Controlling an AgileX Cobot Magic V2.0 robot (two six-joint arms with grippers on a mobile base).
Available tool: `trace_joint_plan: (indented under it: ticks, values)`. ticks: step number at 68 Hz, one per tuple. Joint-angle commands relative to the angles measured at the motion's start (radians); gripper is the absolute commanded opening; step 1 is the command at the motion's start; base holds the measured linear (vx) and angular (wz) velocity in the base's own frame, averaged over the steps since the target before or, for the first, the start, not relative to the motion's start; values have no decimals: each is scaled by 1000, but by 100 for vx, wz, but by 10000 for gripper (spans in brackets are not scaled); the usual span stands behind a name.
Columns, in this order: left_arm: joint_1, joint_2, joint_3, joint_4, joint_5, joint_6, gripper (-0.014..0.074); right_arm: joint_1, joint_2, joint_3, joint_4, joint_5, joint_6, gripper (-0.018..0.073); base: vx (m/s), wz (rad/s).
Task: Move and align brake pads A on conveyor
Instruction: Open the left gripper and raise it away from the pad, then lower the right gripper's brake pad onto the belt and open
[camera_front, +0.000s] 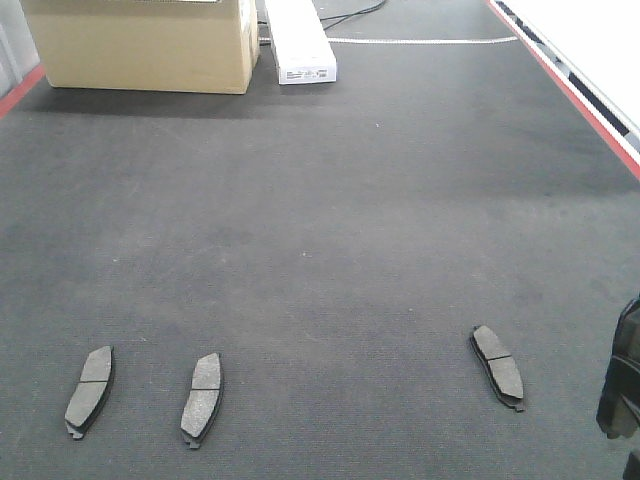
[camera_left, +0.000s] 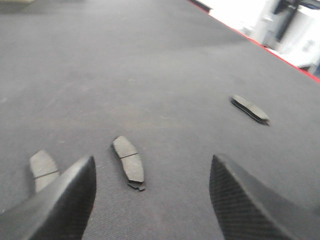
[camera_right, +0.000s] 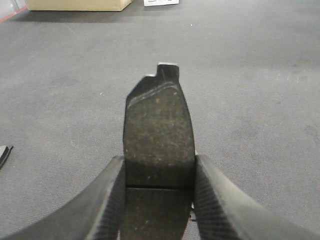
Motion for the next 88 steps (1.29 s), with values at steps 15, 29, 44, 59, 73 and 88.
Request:
trace_joint_plan:
  ticks: [15,29,44,59,73,88]
  values:
    - [-8,-10,-19,-39,-71,65,482,-5,6,-32,-10,-93,-10,-4,0,0]
    - [-8,-10,-19,-43,-66,65,482,-5,6,-32,-13,-93,-10,-4,0,0]
    - [-8,-10,-19,-43,-66,65,482,-5,18,-37,44,-73,8,-2,0,0]
    - [-8,-10,-19,-43,-66,65,482,-5,216,-184,158,79,-35,15,0,0]
    - [-8,-10,-19,-43,-66,65,482,-5,505,-386,348,198,-212,56,0,0]
    - [-8,-11,-19,-43,-66,65,482,72,789,-517,376,230,-205,84,0,0]
